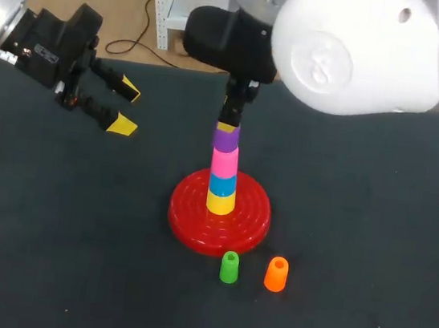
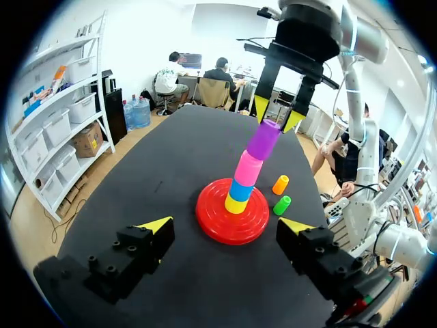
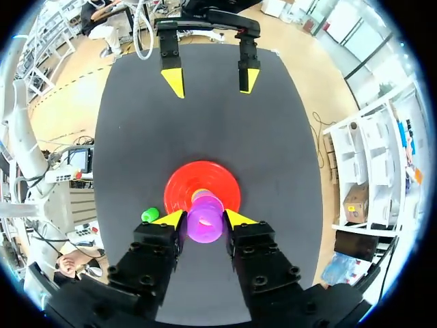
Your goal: Pick up and stack the cylinders on the red base in this order: pink,purple,orange,green
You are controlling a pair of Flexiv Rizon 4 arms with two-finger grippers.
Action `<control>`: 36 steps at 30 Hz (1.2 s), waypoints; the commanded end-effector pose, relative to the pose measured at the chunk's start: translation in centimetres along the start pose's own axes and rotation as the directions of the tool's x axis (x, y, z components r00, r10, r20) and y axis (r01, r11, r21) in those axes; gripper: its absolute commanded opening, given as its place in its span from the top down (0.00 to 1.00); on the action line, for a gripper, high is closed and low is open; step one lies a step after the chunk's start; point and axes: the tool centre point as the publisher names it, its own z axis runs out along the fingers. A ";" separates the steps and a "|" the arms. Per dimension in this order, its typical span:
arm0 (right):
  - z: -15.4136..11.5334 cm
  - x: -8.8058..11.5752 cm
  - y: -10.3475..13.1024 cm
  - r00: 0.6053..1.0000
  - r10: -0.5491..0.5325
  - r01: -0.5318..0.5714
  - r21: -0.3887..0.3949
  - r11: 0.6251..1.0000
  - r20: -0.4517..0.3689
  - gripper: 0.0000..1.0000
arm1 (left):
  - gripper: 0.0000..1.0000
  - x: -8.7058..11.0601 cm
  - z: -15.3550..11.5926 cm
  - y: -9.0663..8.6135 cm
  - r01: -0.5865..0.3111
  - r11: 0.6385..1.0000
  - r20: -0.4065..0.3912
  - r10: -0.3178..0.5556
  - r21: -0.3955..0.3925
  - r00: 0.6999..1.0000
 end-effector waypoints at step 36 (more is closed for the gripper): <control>3.4 1.0 0.1 0.996 0.049 -0.051 -0.029 0.998 -0.079 1.00 | 0.00 0.1 0.0 0.0 -0.002 1.000 0.003 0.002 -0.001 1.000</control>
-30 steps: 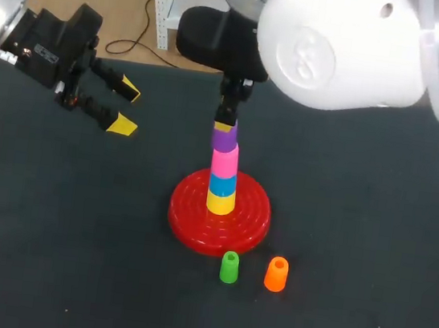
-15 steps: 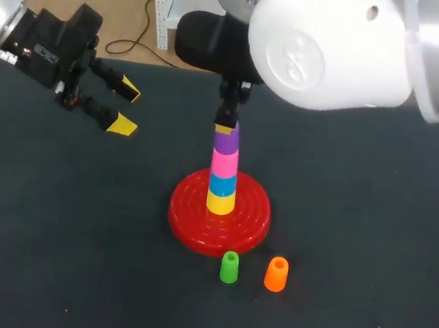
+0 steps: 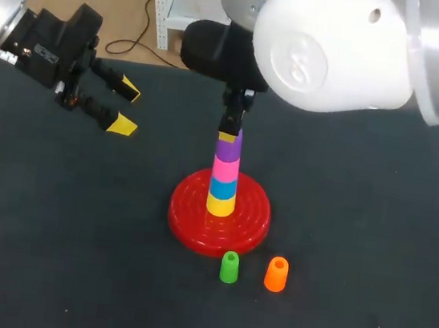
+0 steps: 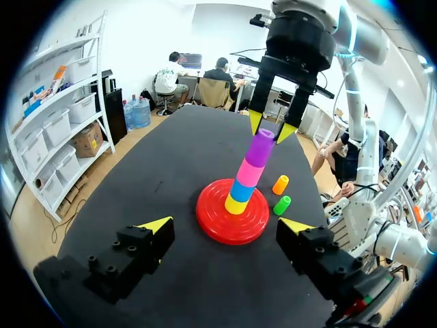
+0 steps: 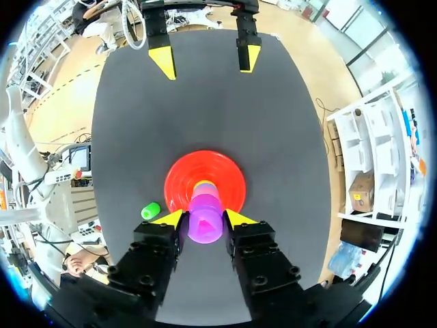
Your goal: Pick up and stack the cylinders on the red base in this order: pink,purple,orange,green
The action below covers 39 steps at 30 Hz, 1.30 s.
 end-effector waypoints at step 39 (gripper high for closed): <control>0.9 9.1 10.8 0.986 -0.039 0.045 0.032 0.998 -0.160 0.00 | 0.00 0.1 0.0 0.0 -0.002 1.000 0.003 0.002 -0.001 1.000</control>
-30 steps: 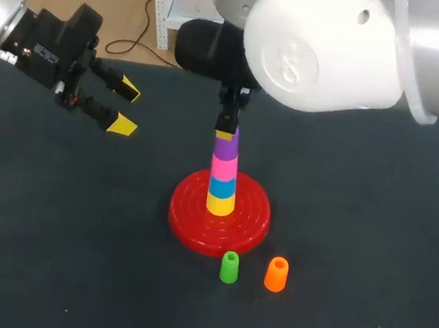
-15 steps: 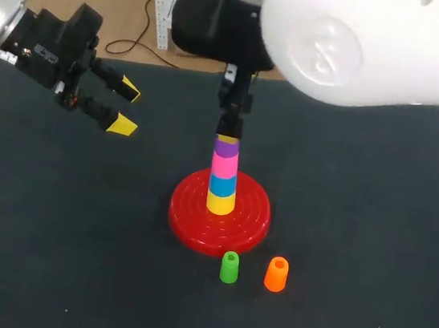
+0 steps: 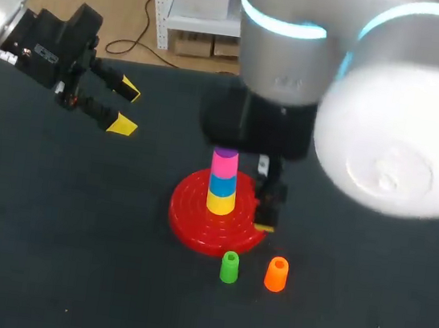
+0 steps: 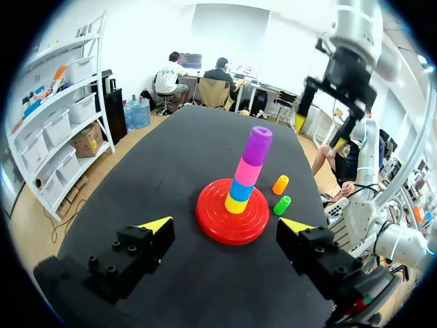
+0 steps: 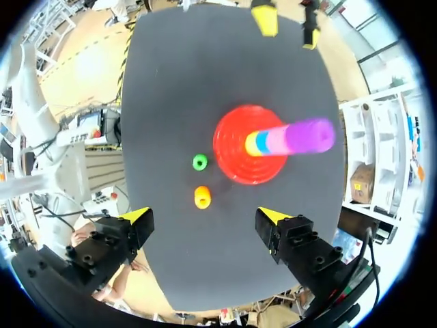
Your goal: Pick up and stack the cylinders on the red base in this order: pink,purple,orange,green
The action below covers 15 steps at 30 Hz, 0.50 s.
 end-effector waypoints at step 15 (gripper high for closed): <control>8.3 4.4 1.3 0.988 0.087 -0.087 0.005 0.996 -0.128 0.00 | 0.00 0.1 0.0 0.0 -0.002 1.000 0.003 0.002 -0.001 1.000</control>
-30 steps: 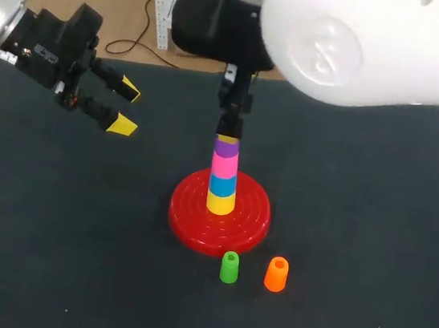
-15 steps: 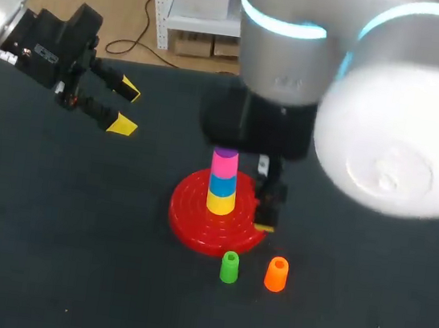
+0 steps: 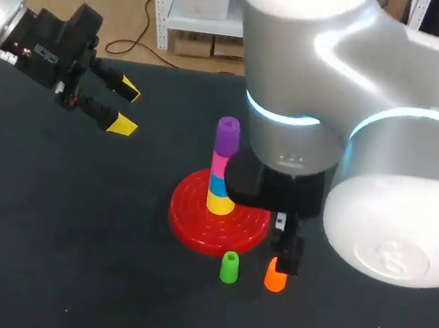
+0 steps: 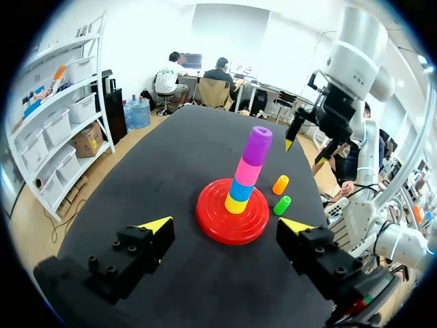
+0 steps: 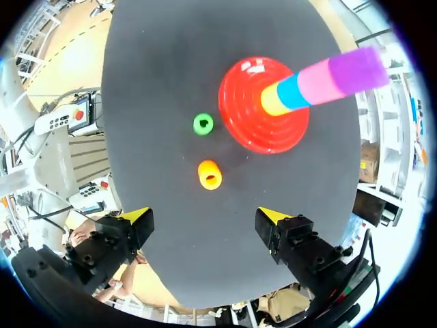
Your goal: Pick up and stack the cylinders on the red base in this order: pink,purple,orange,green
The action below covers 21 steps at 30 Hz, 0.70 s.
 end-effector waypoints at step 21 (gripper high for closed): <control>1.9 0.7 -0.1 0.998 0.065 -0.064 0.016 0.998 -0.018 0.00 | 0.00 0.1 0.0 0.0 -0.002 1.000 0.003 0.002 -0.001 1.000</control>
